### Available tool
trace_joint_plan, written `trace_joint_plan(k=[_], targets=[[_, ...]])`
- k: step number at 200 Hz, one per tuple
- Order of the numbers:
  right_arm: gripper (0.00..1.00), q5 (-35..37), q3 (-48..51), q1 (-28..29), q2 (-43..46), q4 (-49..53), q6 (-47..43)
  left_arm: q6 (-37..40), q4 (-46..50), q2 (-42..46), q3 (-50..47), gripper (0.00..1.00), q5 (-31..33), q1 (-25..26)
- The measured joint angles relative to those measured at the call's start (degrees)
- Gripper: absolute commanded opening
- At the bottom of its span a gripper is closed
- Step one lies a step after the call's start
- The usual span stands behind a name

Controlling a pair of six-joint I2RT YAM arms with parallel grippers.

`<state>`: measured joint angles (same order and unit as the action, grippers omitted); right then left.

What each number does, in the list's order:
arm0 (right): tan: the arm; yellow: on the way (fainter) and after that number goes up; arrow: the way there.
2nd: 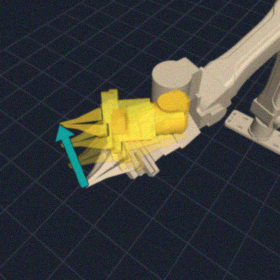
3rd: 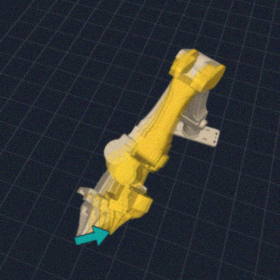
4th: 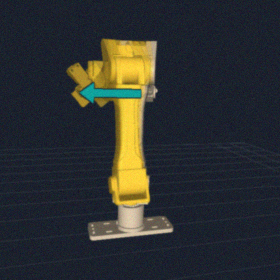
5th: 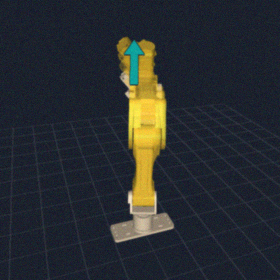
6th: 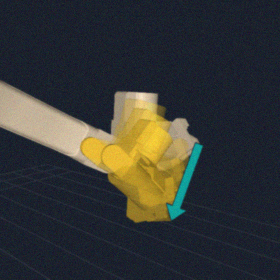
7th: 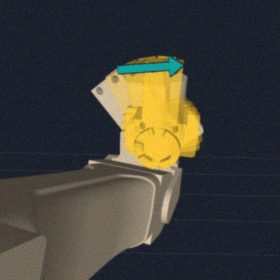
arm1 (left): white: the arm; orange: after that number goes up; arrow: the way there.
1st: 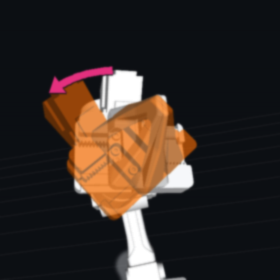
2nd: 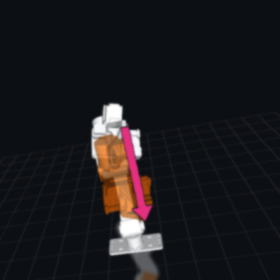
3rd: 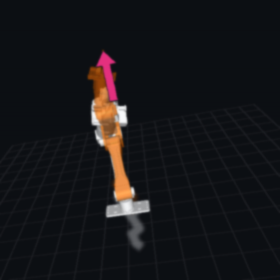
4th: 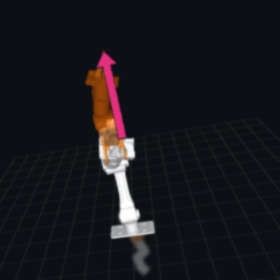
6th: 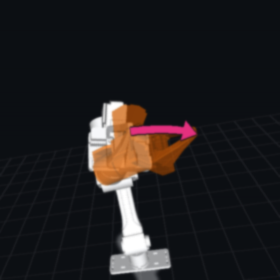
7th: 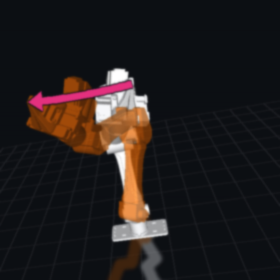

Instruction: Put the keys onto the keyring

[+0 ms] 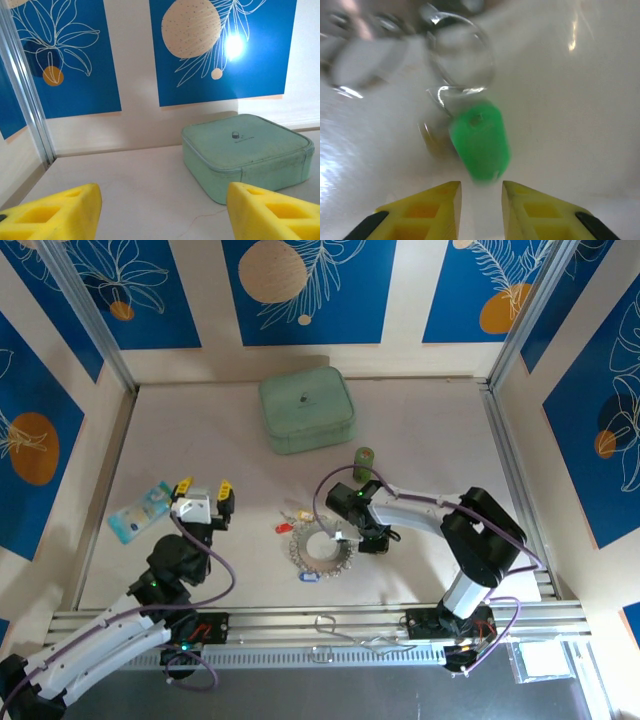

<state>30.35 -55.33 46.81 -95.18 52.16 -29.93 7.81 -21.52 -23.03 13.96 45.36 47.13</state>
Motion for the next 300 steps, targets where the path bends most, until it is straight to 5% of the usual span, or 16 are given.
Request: trace_joint_plan(k=[41,67,121,151,179,243,300], targets=[[0.41,2.29,1.73,-3.54,4.7,0.72,1.44,0.11,-1.05,-0.04,0.0,0.87,-0.15,-0.74],[0.44,-6.27,1.33,-10.36,16.74,-1.42,3.76,-0.33,0.9,-0.17,0.02,0.93,-0.63,-2.82],[0.53,-21.66,13.53,-31.52,39.5,-32.61,21.18,-3.5,5.44,-3.58,0.02,1.0,-4.87,-9.66],[0.51,-21.97,27.21,-40.52,34.84,-52.33,29.88,-5.38,5.35,-8.52,0.02,1.0,-7.8,-15.96],[0.51,-21.18,37.73,-43.36,29.14,-69.94,33.38,-6.84,4.04,-14.34,0.02,1.0,-10.21,-21.81],[0.48,-24.44,38.82,-44.94,11.32,-101.94,33.18,-8.39,-1.95,-26.67,-0.15,1.0,-15.96,-34.56],[0.5,-25.03,32.87,-45.97,7.63,-100.54,34.18,-7.8,-23.89,-48.59,-2.36,1.0,-20.44,-37.2]])
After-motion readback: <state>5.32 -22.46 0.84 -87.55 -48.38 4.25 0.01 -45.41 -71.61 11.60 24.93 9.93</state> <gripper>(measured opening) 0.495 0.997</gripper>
